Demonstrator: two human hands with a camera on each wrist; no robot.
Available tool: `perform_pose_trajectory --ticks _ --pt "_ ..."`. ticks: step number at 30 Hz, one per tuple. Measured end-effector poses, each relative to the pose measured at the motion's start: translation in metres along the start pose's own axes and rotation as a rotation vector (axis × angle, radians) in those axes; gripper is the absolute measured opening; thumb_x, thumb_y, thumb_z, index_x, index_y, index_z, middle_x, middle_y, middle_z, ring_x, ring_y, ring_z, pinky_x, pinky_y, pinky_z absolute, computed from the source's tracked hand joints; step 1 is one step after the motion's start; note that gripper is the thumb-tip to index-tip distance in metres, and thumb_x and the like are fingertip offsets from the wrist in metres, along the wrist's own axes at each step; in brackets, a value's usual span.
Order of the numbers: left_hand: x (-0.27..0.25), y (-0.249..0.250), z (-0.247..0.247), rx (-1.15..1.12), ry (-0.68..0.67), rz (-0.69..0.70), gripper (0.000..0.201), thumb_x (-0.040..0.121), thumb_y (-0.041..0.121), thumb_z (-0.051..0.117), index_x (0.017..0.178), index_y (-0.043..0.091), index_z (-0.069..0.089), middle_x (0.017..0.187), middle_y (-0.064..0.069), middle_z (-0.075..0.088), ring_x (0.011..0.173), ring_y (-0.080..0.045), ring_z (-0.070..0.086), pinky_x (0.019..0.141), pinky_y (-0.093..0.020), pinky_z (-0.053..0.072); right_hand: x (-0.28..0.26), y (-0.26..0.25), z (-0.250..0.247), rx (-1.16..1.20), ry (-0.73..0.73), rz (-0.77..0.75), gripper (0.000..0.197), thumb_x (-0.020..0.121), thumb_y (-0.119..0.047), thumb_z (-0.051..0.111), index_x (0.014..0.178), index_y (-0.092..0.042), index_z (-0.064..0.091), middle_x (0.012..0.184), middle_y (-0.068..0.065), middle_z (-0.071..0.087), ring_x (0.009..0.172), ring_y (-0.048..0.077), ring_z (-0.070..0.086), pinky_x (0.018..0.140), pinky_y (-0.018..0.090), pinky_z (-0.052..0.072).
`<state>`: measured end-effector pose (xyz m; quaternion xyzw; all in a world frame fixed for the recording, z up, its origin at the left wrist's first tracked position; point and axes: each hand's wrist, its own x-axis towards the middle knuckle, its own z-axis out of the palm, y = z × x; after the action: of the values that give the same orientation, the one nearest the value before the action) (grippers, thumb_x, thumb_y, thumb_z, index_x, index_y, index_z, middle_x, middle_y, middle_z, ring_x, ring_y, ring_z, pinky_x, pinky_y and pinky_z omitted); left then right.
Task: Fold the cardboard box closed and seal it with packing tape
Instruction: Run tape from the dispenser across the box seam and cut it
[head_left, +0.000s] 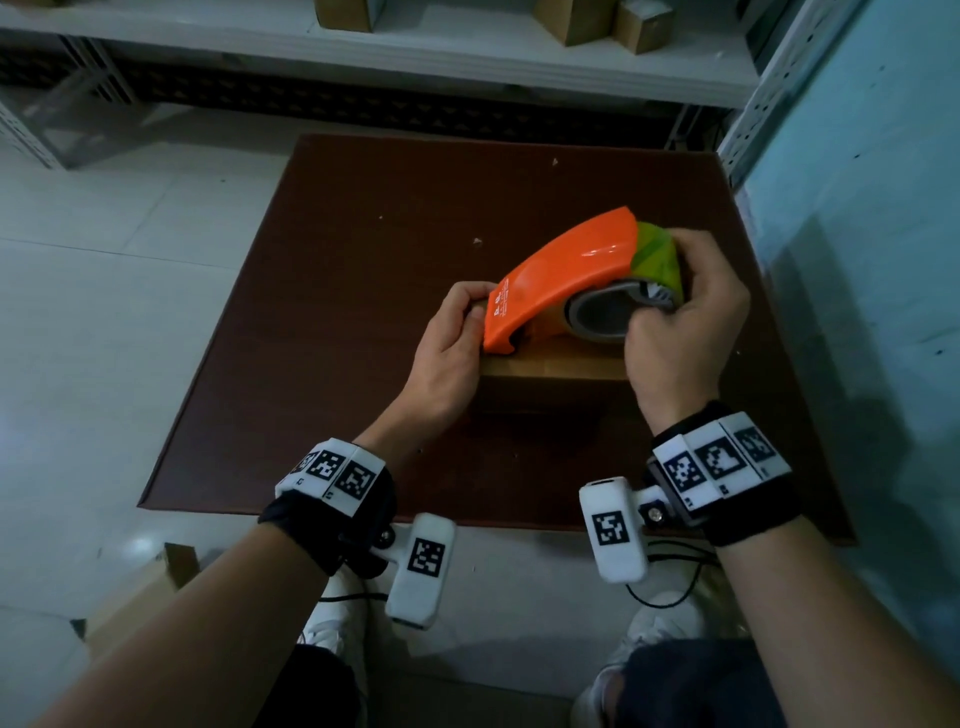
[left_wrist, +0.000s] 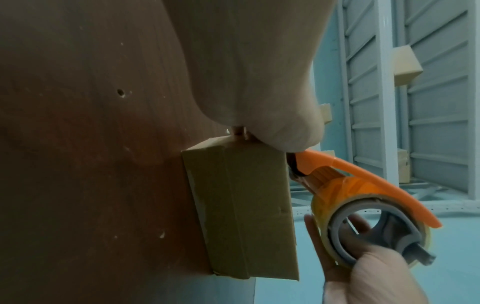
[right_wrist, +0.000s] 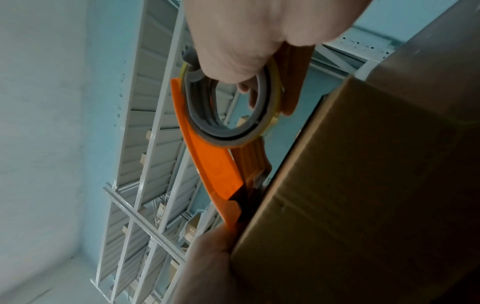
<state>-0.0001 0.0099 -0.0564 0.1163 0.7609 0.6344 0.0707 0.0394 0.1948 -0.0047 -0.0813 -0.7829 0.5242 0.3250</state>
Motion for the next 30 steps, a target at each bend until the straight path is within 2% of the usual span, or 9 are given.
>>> perform_pose_trajectory --ticks 4,8,11,13,16,21,23,26,30 --pt "0.001 0.000 -0.002 0.043 -0.016 0.036 0.031 0.111 0.020 0.034 0.133 0.008 0.053 0.106 0.003 0.062 0.086 0.005 0.060 0.079 -0.020 0.050 0.005 0.002 -0.002 -0.061 -0.024 -0.059 0.030 0.085 0.011 0.061 0.110 -0.005 0.065 0.098 -0.006 0.065 0.090 -0.002 0.066 0.074 0.018 0.058" --pt "0.001 0.002 -0.004 0.087 -0.041 0.044 0.026 0.112 0.014 0.034 0.130 0.011 0.053 0.101 0.007 0.061 0.084 0.005 0.062 0.076 -0.016 0.049 0.007 0.002 -0.002 -0.076 -0.028 -0.114 0.027 0.087 0.008 0.058 0.109 -0.005 0.065 0.098 -0.005 0.065 0.090 -0.003 0.066 0.076 0.020 0.059" --pt "0.002 0.001 -0.006 0.098 -0.048 0.050 0.026 0.112 0.017 0.036 0.130 0.014 0.054 0.106 0.001 0.066 0.096 -0.015 0.066 0.083 -0.034 0.054 0.012 0.004 -0.007 -0.098 -0.009 -0.140 0.023 0.088 0.005 0.060 0.110 -0.003 0.065 0.099 0.001 0.068 0.091 -0.003 0.066 0.077 0.017 0.057" --pt "0.002 0.000 -0.007 0.102 -0.059 0.040 0.026 0.112 0.017 0.036 0.131 0.014 0.054 0.106 -0.001 0.067 0.098 -0.022 0.066 0.084 -0.037 0.054 0.014 0.006 -0.009 -0.118 -0.013 -0.155 0.022 0.089 0.005 0.061 0.110 -0.002 0.066 0.099 0.003 0.068 0.090 -0.002 0.066 0.076 0.015 0.056" --pt "0.002 0.000 -0.007 0.091 -0.066 0.036 0.026 0.112 0.016 0.036 0.131 0.015 0.054 0.104 0.003 0.068 0.096 -0.019 0.066 0.081 -0.031 0.054 0.014 0.007 -0.010 -0.130 -0.020 -0.158 0.022 0.089 0.005 0.060 0.109 -0.002 0.066 0.099 0.003 0.069 0.091 -0.001 0.066 0.077 0.016 0.056" --pt "0.003 -0.002 -0.010 0.105 -0.062 0.049 0.027 0.110 0.019 0.038 0.130 0.018 0.055 0.118 0.004 0.064 0.100 -0.010 0.063 0.081 -0.030 0.053 0.018 0.011 -0.016 -0.122 -0.010 -0.131 0.025 0.089 0.006 0.057 0.110 -0.005 0.066 0.097 -0.009 0.065 0.092 -0.007 0.065 0.079 0.015 0.055" --pt "0.003 -0.002 -0.010 0.104 -0.064 0.057 0.028 0.108 0.021 0.038 0.130 0.018 0.055 0.119 0.005 0.063 0.101 -0.011 0.062 0.081 -0.033 0.054 0.019 0.011 -0.018 -0.126 -0.017 -0.125 0.027 0.088 0.007 0.057 0.110 -0.006 0.066 0.097 -0.010 0.064 0.093 -0.008 0.065 0.079 0.014 0.055" --pt "0.003 -0.003 -0.010 0.105 -0.065 0.067 0.029 0.107 0.022 0.038 0.130 0.017 0.055 0.119 0.003 0.063 0.100 -0.010 0.061 0.080 -0.029 0.050 0.020 0.012 -0.021 -0.127 -0.034 -0.132 0.030 0.087 0.009 0.058 0.111 -0.006 0.067 0.098 -0.008 0.065 0.093 -0.009 0.064 0.079 0.011 0.054" --pt "0.003 -0.001 -0.012 0.096 -0.082 0.056 0.032 0.105 0.027 0.039 0.133 0.018 0.054 0.126 0.001 0.061 0.108 -0.019 0.061 0.086 -0.042 0.056 0.022 0.013 -0.028 -0.163 -0.061 -0.168 0.031 0.084 0.007 0.062 0.110 -0.009 0.066 0.099 -0.011 0.064 0.094 -0.012 0.062 0.081 0.013 0.055"
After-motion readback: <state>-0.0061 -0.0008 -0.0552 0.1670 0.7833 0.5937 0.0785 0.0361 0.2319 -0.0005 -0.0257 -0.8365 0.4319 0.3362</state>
